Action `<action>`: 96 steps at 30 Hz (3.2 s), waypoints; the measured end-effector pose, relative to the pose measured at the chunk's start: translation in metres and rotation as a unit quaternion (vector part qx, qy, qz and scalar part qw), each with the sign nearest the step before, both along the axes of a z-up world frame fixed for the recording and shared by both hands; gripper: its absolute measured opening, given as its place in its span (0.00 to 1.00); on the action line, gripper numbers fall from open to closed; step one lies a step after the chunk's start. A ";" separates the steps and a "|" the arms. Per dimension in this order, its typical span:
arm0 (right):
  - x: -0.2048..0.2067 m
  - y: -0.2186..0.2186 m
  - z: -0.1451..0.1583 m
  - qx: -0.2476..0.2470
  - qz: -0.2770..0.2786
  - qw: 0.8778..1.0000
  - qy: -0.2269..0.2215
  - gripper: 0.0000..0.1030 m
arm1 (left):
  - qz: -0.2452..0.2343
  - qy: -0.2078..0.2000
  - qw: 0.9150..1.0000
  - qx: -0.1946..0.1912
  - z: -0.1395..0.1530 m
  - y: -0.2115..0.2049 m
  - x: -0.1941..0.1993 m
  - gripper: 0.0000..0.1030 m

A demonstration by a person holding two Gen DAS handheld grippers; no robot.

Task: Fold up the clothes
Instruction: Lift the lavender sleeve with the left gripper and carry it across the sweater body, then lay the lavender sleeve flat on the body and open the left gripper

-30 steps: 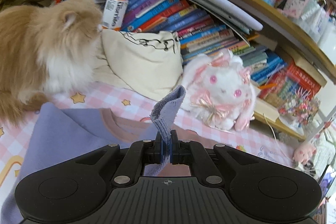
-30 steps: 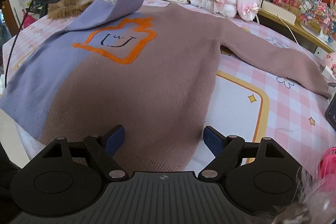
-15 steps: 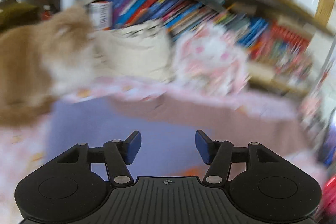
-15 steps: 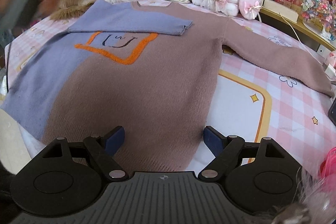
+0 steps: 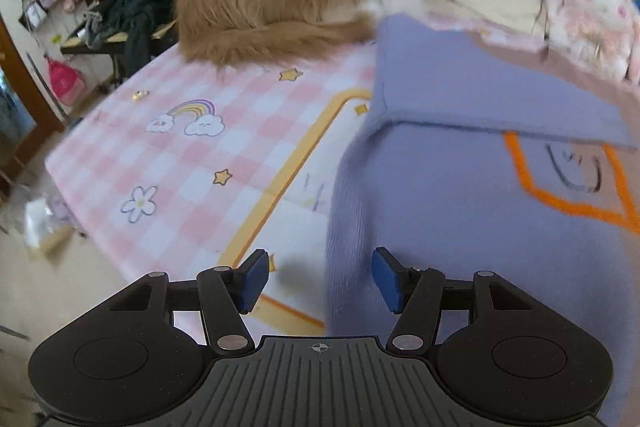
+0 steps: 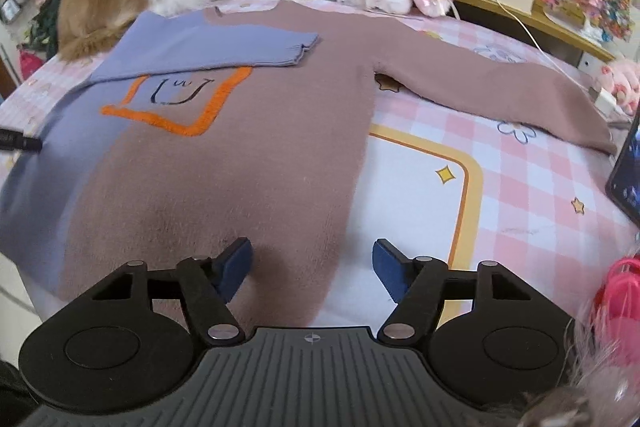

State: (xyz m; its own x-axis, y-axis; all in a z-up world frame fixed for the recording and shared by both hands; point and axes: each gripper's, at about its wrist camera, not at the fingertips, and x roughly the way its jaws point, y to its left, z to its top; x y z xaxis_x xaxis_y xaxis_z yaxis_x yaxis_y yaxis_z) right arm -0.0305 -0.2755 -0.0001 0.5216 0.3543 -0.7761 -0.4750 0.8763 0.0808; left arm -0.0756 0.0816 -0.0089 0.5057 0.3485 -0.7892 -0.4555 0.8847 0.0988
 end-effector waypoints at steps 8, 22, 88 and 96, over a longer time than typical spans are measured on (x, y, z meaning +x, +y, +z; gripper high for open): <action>-0.001 0.014 0.002 0.017 -0.035 0.999 0.008 0.21 | -0.043 -0.037 0.996 -0.069 -0.003 0.028 0.013 0.33; -0.030 0.063 0.006 0.020 -0.091 0.995 0.026 0.14 | -0.103 -0.053 0.986 -0.120 -0.003 0.081 0.016 0.07; -0.076 0.122 0.007 -0.029 -0.191 0.981 -0.008 0.19 | -0.234 -0.059 0.962 -0.128 -0.004 0.126 0.031 0.08; -0.076 0.116 0.016 -0.024 -0.193 0.981 -0.020 0.51 | -0.202 -0.067 0.974 -0.078 0.009 0.115 0.026 0.18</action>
